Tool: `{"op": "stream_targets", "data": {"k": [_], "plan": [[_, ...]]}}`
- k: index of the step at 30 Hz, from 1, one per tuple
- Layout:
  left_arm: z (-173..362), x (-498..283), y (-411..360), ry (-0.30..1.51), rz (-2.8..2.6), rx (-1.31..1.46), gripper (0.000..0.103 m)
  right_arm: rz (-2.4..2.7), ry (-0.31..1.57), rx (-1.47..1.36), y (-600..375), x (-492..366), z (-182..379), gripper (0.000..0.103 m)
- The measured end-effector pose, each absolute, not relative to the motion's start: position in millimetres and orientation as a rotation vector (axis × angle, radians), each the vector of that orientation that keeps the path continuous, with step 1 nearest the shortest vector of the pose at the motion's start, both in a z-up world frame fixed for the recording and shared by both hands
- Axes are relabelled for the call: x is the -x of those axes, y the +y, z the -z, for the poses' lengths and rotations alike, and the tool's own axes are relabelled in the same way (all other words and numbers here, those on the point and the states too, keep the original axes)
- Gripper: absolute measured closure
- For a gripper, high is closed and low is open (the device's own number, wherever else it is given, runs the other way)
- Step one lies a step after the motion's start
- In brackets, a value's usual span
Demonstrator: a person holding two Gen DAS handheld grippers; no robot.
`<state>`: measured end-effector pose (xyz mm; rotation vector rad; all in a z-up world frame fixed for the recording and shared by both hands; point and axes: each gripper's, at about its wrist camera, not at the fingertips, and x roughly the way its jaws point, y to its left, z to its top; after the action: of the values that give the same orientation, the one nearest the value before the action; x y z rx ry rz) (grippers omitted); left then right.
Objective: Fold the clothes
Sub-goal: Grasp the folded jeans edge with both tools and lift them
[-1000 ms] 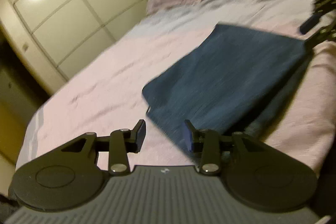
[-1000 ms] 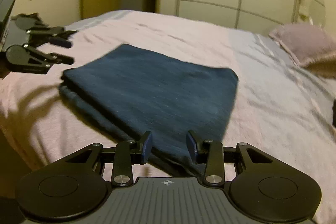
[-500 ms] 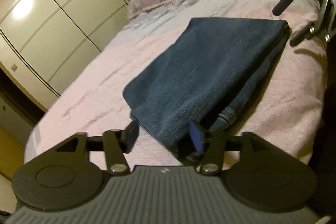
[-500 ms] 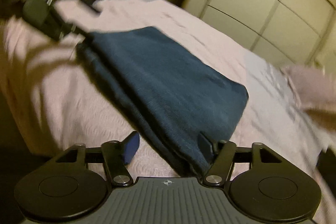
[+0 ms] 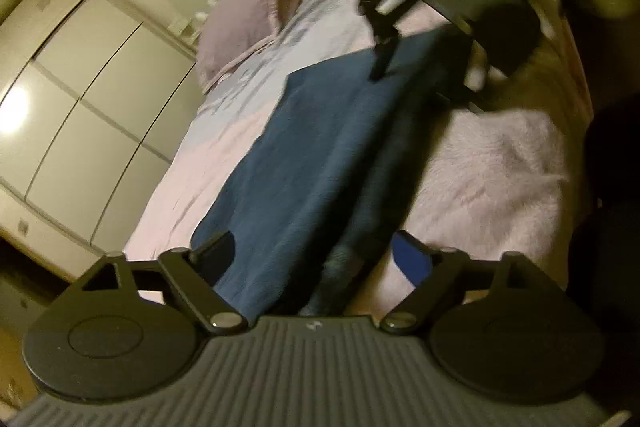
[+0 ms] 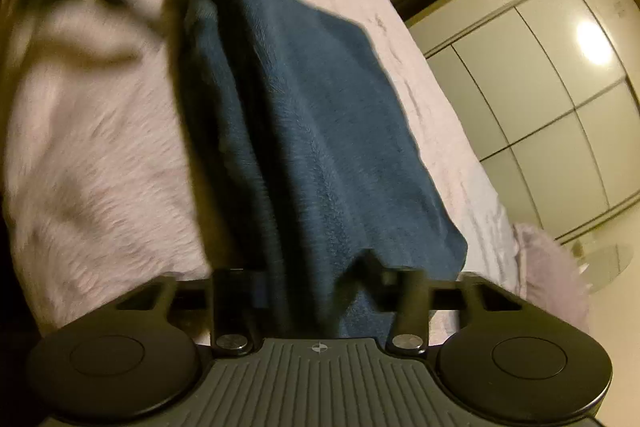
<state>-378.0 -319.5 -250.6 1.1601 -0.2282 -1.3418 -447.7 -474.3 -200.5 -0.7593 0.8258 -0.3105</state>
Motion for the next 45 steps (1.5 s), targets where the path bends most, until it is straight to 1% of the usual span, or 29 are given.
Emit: {"op": "stream_targets", "data": {"k": [1,2,6,8,9,10,12,13,15,17,19,25,27,29,31,34,35,38,45], "plan": [[255,381,-325,-0.248,1.33,-1.18,0.014,0.31,0.813,0.744,-477,449,195,0.073],[260,383,-331,-0.269,1.318,-1.2,0.014,0.317,0.793,0.737,-477,451,188,0.076],[276,383,-361,-0.325,1.211,-1.281,0.014,0.34,0.752,0.722,-482,453,169,0.077],[285,379,-371,-0.36,1.148,-1.33,0.016,0.342,0.746,0.716,-484,454,167,0.077],[288,375,-376,-0.363,1.125,-1.342,0.025,0.34,0.749,0.712,-485,454,169,0.077],[289,371,-378,-0.338,1.129,-1.344,0.031,0.337,0.752,0.708,-485,454,171,0.077],[287,364,-381,-0.279,1.159,-1.332,0.047,0.331,0.762,0.704,-484,454,178,0.076],[286,361,-381,-0.256,1.177,-1.319,0.049,0.327,0.769,0.704,-482,455,183,0.073],[285,358,-380,-0.24,1.195,-1.302,0.055,0.327,0.77,0.713,-477,458,193,0.063],[280,355,-383,-0.195,1.217,-1.277,0.056,0.327,0.746,0.744,-473,461,205,0.038],[274,350,-387,-0.147,1.24,-1.255,0.057,0.328,0.738,0.777,-474,458,215,0.037],[262,349,-394,-0.114,1.257,-1.285,0.056,0.325,0.713,0.82,-502,441,225,0.038],[261,349,-398,-0.098,1.255,-1.301,0.056,0.312,0.702,0.84,-511,438,227,0.041],[261,349,-399,-0.085,1.263,-1.321,0.055,0.3,0.691,0.86,-520,435,229,0.068],[260,349,-404,-0.063,1.273,-1.362,0.055,0.279,0.684,0.873,-525,434,231,0.073],[257,352,-407,-0.064,1.277,-1.443,0.059,0.241,0.708,0.823,-534,428,213,0.076],[254,353,-408,-0.068,1.275,-1.46,0.061,0.231,0.718,0.807,-537,425,205,0.077],[235,348,-413,-0.048,1.277,-1.481,0.065,0.196,0.756,0.768,-543,420,172,0.079],[136,347,-420,0.056,1.351,-1.49,0.069,0.097,0.89,0.717,-546,424,64,0.081]]}}
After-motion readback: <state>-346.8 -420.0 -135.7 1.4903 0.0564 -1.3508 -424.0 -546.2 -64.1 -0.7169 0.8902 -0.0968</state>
